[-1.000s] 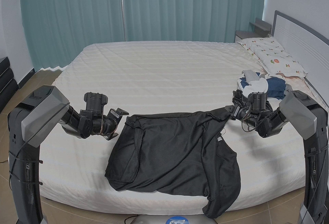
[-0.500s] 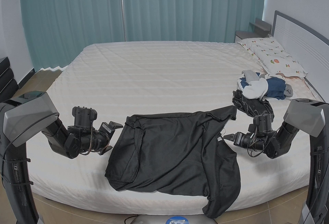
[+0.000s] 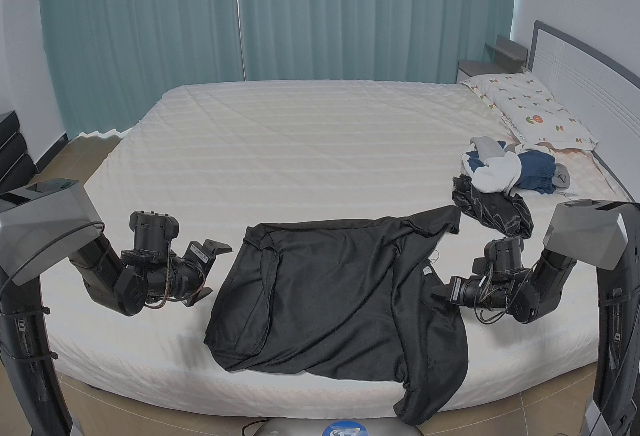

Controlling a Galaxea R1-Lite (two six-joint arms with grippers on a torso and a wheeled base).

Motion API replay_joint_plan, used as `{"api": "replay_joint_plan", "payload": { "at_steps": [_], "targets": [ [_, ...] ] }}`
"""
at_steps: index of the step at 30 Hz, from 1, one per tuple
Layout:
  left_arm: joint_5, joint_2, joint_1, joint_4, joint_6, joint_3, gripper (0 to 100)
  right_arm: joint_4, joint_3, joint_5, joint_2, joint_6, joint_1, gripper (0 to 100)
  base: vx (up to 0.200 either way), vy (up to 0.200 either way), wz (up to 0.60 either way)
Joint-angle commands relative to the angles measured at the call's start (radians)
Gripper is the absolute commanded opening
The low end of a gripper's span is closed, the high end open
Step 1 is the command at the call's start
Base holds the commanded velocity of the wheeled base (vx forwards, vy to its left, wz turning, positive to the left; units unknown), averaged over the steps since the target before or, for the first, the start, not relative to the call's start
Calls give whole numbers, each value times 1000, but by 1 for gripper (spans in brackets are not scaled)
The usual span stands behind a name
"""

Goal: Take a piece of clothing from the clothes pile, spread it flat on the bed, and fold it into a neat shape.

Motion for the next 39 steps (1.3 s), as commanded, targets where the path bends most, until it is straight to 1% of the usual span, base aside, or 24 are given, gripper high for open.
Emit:
{"api": "replay_joint_plan", "payload": {
  "at_steps": [1, 2, 6, 14, 18, 21, 26, 29, 33, 34, 39],
  "targets": [
    [0, -3, 1, 0, 1, 1, 100, 0, 0, 0, 9, 2, -4, 0, 0, 0, 0],
    [0, -3, 1, 0, 1, 1, 100, 0, 0, 0, 9, 2, -4, 0, 0, 0, 0],
    [0, -3, 1, 2, 5, 4, 100, -4, 13, -2, -7, 3, -58, 0, 0, 0, 0],
    [3, 1, -2, 2, 47, 24, 100, -15, 27, 9, -90, 11, -205, 0, 0, 0, 0],
    [4, 1, -8, 2, 50, 36, 100, -15, 13, 11, -116, 11, -273, 0, 0, 0, 0],
    [4, 1, -10, 3, 50, 42, 100, -15, -5, 12, -116, 11, -302, 0, 0, 0, 0],
    [6, 1, -17, 3, 51, 48, 100, -10, -106, 11, -106, 15, -349, 0, 0, 0, 0],
    [7, 1, -19, 8, 74, 51, 100, -1, -145, 9, -97, 15, -354, 0, 0, 0, 0],
    [9, 3, -25, 5, 105, 70, 100, -4, -155, 8, -67, 6, -346, 0, 0, 0, 0],
    [11, 3, -26, 5, 108, 71, 100, -12, -157, 8, -53, 3, -343, 100, 0, 0, 0],
    [12, 1, -29, 9, 113, 74, 100, -27, -143, 3, -31, 2, -328, 100, 0, 0, 0]
  ]
}}
